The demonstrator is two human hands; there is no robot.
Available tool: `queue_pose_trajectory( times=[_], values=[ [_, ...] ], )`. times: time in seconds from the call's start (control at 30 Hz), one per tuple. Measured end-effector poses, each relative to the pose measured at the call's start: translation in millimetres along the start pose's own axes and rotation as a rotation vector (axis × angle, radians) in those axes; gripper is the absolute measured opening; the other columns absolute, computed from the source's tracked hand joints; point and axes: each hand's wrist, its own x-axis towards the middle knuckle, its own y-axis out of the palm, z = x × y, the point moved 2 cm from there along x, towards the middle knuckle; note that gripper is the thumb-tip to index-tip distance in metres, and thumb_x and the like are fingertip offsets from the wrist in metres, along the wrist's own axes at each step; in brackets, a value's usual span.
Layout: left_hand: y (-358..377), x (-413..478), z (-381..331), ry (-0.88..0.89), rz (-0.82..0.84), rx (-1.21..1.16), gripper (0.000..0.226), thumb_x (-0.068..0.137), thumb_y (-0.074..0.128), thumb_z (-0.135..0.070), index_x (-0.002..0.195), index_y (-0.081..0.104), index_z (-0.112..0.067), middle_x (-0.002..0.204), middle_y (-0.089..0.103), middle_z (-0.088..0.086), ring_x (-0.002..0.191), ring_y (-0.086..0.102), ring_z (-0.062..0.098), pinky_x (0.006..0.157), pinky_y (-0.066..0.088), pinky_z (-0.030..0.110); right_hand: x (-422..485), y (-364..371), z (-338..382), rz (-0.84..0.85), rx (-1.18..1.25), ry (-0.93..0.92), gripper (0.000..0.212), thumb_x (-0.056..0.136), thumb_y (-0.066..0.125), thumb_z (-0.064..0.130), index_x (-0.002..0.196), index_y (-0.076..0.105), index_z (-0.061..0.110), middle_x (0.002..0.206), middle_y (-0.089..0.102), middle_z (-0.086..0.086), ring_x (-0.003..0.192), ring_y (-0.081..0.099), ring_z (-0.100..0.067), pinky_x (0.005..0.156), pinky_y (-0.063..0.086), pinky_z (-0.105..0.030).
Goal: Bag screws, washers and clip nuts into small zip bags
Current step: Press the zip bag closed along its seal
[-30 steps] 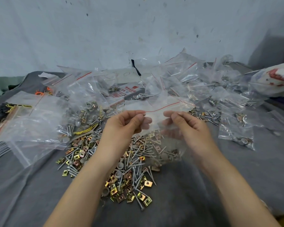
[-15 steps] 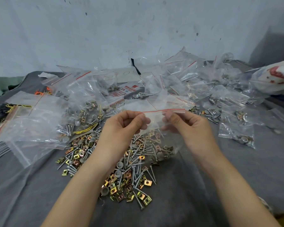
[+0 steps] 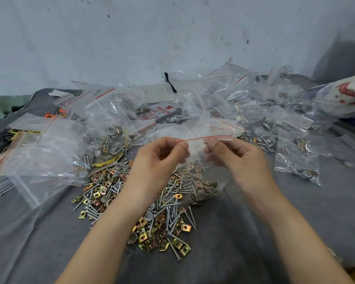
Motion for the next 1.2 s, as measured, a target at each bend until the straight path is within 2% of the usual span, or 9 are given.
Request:
queue_pose_trajectory(
  times=[0.33, 0.4, 0.47, 0.53, 0.63, 0.77, 0.87, 1.0, 1.2],
  values=[
    [1.6, 0.2, -1.9, 0.035, 0.048, 0.055, 0.012, 0.091, 0.067, -0.031, 0.088, 0.073, -0.021, 0.078, 0.074, -0.001, 0.068, 0.066, 0.004, 0.065, 0.05, 0.013, 0.6, 2.0, -0.7, 0.02, -0.023, 0.0, 0.012, 0.079, 0.071, 0.042, 0.085, 0.081, 0.038, 0.087, 0.078, 0.001, 0.075, 0.072, -0.01, 0.072, 0.056, -0.018],
    [1.9, 0.0, -2.1, 0.043, 0.048, 0.059, 0.011, 0.091, 0.067, -0.031, 0.086, 0.072, -0.023, 0.078, 0.073, 0.001, 0.068, 0.065, 0.011, 0.066, 0.051, 0.019, 0.6, 2.2, -0.8, 0.028, -0.021, -0.001, 0.013, 0.079, 0.071, 0.041, 0.085, 0.081, 0.038, 0.087, 0.078, 0.001, 0.075, 0.072, -0.01, 0.072, 0.056, -0.018],
    [2.5, 0.3, -1.8, 0.048, 0.038, 0.06, 0.011, 0.09, 0.067, -0.031, 0.086, 0.072, -0.023, 0.08, 0.071, 0.006, 0.072, 0.062, 0.029, 0.068, 0.047, 0.031, 0.6, 2.7, -0.9, 0.036, -0.018, -0.002, 0.014, 0.078, 0.071, 0.042, 0.085, 0.081, 0.035, 0.087, 0.078, 0.0, 0.076, 0.073, -0.01, 0.071, 0.056, -0.018],
    [3.0, 0.7, -2.1, 0.049, 0.03, 0.059, 0.012, 0.09, 0.067, -0.032, 0.085, 0.071, -0.022, 0.081, 0.07, 0.007, 0.074, 0.06, 0.035, 0.068, 0.045, 0.035, 0.8, 2.9, -1.5, 0.038, -0.012, 0.001, 0.015, 0.078, 0.072, 0.042, 0.085, 0.082, 0.033, 0.087, 0.078, 0.0, 0.076, 0.074, -0.011, 0.071, 0.056, -0.017],
    [3.3, 1.0, -3.3, 0.047, 0.032, 0.068, 0.011, 0.089, 0.067, -0.031, 0.083, 0.072, -0.023, 0.08, 0.072, 0.005, 0.07, 0.062, 0.019, 0.064, 0.049, 0.03, 1.3, 2.1, -2.7, 0.037, -0.016, -0.002, 0.013, 0.078, 0.072, 0.04, 0.085, 0.082, 0.033, 0.087, 0.079, 0.0, 0.076, 0.073, -0.011, 0.071, 0.056, -0.018],
    [3.9, 1.4, -5.0, 0.061, 0.062, 0.071, 0.007, 0.089, 0.069, -0.028, 0.086, 0.073, -0.024, 0.074, 0.072, -0.012, 0.071, 0.064, 0.003, 0.064, 0.049, 0.014, 1.4, 2.4, -3.2, 0.053, -0.041, -0.017, 0.013, 0.078, 0.072, 0.042, 0.086, 0.081, 0.036, 0.087, 0.078, 0.0, 0.076, 0.072, -0.011, 0.069, 0.056, -0.019],
    [4.8, 1.1, -5.4, 0.079, 0.075, 0.067, 0.006, 0.09, 0.069, -0.024, 0.085, 0.073, -0.022, 0.07, 0.07, -0.017, 0.067, 0.063, -0.006, 0.061, 0.043, 0.007, 1.0, 2.4, -3.4, 0.059, -0.042, -0.026, 0.012, 0.078, 0.073, 0.04, 0.086, 0.081, 0.037, 0.087, 0.078, 0.0, 0.076, 0.071, -0.01, 0.068, 0.055, -0.018],
    [5.4, 1.9, -5.4, 0.074, 0.059, 0.084, 0.008, 0.091, 0.069, -0.024, 0.083, 0.072, -0.022, 0.068, 0.068, -0.018, 0.061, 0.059, -0.008, 0.057, 0.039, 0.004, 0.4, 1.4, -4.5, 0.051, -0.044, -0.037, 0.013, 0.08, 0.074, 0.04, 0.089, 0.08, 0.032, 0.089, 0.078, -0.001, 0.078, 0.071, -0.012, 0.071, 0.056, -0.02],
    [4.3, 3.2, -7.2, 0.053, 0.063, 0.12, 0.006, 0.089, 0.069, -0.028, 0.087, 0.073, -0.024, 0.074, 0.072, -0.018, 0.074, 0.066, -0.004, 0.065, 0.045, 0.007, 2.6, -1.9, -5.4, 0.009, -0.057, -0.056, 0.015, 0.08, 0.073, 0.043, 0.087, 0.078, 0.03, 0.086, 0.076, 0.0, 0.075, 0.069, -0.011, 0.075, 0.056, -0.022]
  ],
)
